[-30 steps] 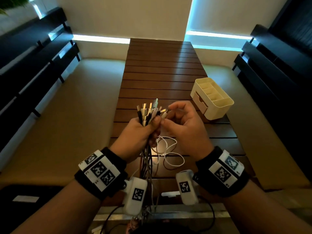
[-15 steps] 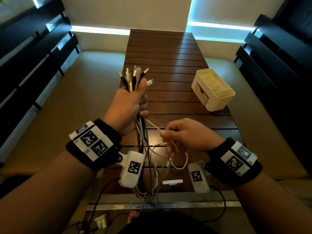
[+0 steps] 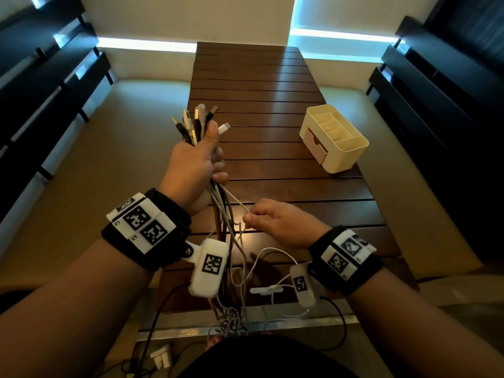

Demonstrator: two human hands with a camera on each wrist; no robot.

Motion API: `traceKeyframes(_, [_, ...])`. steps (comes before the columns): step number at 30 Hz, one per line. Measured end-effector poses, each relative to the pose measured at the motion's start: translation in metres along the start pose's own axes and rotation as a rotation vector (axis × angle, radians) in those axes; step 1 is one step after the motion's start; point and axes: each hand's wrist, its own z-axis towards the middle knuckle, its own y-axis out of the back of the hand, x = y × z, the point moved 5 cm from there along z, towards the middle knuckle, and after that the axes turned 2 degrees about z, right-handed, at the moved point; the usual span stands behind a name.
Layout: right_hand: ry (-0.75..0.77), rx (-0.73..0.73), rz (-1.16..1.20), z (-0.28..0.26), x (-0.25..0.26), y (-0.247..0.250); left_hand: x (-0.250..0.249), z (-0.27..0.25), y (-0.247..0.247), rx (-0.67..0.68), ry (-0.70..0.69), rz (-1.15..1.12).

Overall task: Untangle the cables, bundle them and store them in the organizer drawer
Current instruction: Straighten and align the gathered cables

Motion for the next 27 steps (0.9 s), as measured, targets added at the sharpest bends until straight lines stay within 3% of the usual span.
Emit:
traceKeyframes(3, [-0.072, 0.038, 0.104, 0.001, -0.014, -0.018, 0.001, 0.000, 0.003, -0.004, 0.004, -0.007])
traceKeyframes(6, [-0.246, 0.205, 0.254, -0.011, -0.023, -0.034, 0.001, -0.001, 0.009, -0.019, 0.015, -0.010])
traceKeyframes(9, [-0.284, 0.312, 0.126, -0.017, -0.022, -0.031, 0.001, -0.003, 0.012, -0.014, 0.020, -0.005])
traceKeyframes(14, [-0.170, 0.240, -0.169, 0.002, -0.034, -0.028, -0.004, -0.007, 0.010, -0.004, 0.015, 0.002])
traceKeyframes(18, [-0.121, 0.242, -0.122, 0.006, -0.060, -0.050, -0.012, -0.006, 0.017, -0.029, -0.004, -0.003])
traceKeyframes(24, [-0.240, 0.218, -0.154, -0.003, -0.091, -0.068, -0.012, -0.002, 0.027, -0.030, 0.000, -0.018])
traceKeyframes(27, [-0.340, 0.338, -0.213, -0.010, -0.098, -0.069, -0.013, -0.001, 0.030, -0.045, -0.008, -0.010])
